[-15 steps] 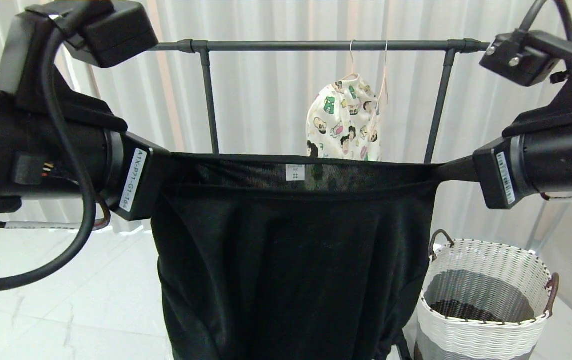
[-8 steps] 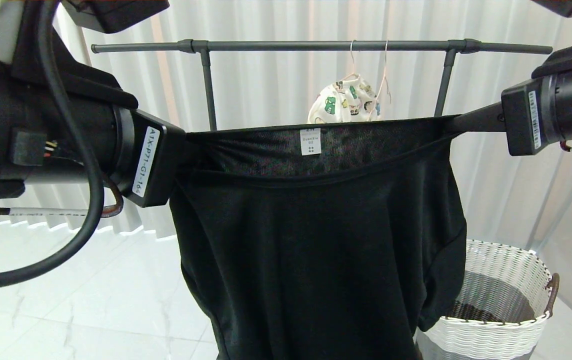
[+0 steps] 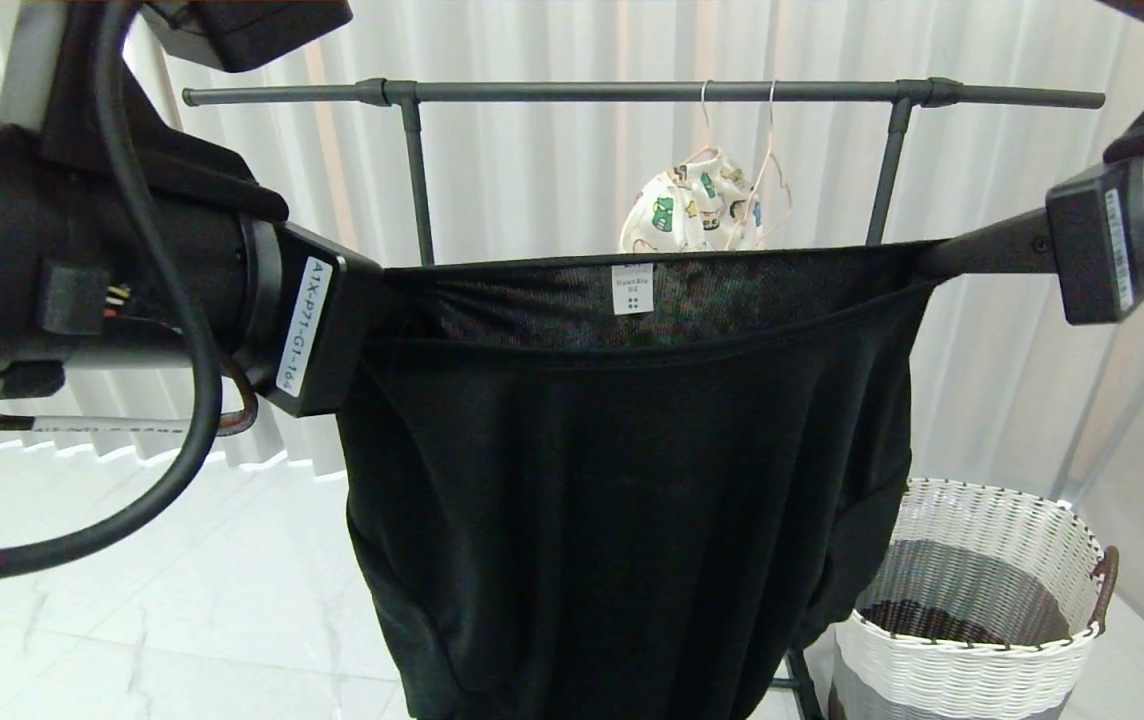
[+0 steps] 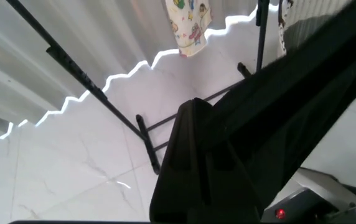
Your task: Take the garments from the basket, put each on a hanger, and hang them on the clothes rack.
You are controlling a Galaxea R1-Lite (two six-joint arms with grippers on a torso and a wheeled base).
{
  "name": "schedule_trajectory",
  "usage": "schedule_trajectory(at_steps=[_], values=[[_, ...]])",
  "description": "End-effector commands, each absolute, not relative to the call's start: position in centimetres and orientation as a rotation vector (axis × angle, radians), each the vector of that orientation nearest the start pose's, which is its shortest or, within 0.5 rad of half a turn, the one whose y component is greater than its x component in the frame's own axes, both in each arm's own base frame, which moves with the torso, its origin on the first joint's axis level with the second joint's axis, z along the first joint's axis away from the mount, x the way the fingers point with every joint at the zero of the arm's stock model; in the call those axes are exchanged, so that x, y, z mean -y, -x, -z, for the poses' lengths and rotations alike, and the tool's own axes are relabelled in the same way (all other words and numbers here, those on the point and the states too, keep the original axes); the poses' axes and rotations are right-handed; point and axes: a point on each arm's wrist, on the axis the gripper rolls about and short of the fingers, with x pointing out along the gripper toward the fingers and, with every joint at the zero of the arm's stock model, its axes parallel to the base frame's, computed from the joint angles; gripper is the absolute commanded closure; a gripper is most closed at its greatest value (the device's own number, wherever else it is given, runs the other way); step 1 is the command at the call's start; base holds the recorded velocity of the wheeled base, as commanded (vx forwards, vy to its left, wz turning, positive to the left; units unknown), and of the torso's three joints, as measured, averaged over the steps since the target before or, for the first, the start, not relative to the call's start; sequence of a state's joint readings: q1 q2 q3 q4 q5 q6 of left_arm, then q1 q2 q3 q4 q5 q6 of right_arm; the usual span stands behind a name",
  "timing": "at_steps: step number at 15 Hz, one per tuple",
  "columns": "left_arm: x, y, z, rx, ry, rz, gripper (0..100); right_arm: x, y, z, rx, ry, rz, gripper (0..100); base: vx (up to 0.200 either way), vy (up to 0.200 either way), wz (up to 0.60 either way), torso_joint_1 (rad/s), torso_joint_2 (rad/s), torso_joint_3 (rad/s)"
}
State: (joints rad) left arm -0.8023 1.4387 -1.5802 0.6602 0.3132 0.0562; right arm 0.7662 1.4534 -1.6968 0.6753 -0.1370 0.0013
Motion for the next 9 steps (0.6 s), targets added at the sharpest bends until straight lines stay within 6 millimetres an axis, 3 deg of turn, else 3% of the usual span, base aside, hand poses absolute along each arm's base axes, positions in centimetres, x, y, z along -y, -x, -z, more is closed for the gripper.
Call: schedule_trajectory(at_steps=[1, 4, 6, 9], values=[[16.0, -16.4, -34.5, -0.416, -0.321, 0.495, 100, -12.7, -13.5, -37.5, -0.408, 0.186, -0.659, 100, 0.0, 0.0, 0.0, 0.0, 0.0, 0.0], [19.3, -19.5, -34.1, -0.323, -0.257, 0.537, 100, -9.9, -9.8, -37.8, -0.461, 0.173, -0.817, 100, 0.0, 0.0, 0.0, 0.0, 0.0, 0.0], [20.4, -20.3, -34.1, -0.29, -0.214, 0.683, 100, -9.1, -7.4, -37.6, -0.5, 0.204, -0.934, 100, 0.0, 0.0, 0.0, 0.0, 0.0, 0.0], [20.6, -20.7, -33.7, -0.284, -0.264, 0.757, 100, -9.3, -6.5, -37.1, -0.52, 0.234, -0.997, 100, 0.0, 0.0, 0.0, 0.0, 0.0, 0.0]])
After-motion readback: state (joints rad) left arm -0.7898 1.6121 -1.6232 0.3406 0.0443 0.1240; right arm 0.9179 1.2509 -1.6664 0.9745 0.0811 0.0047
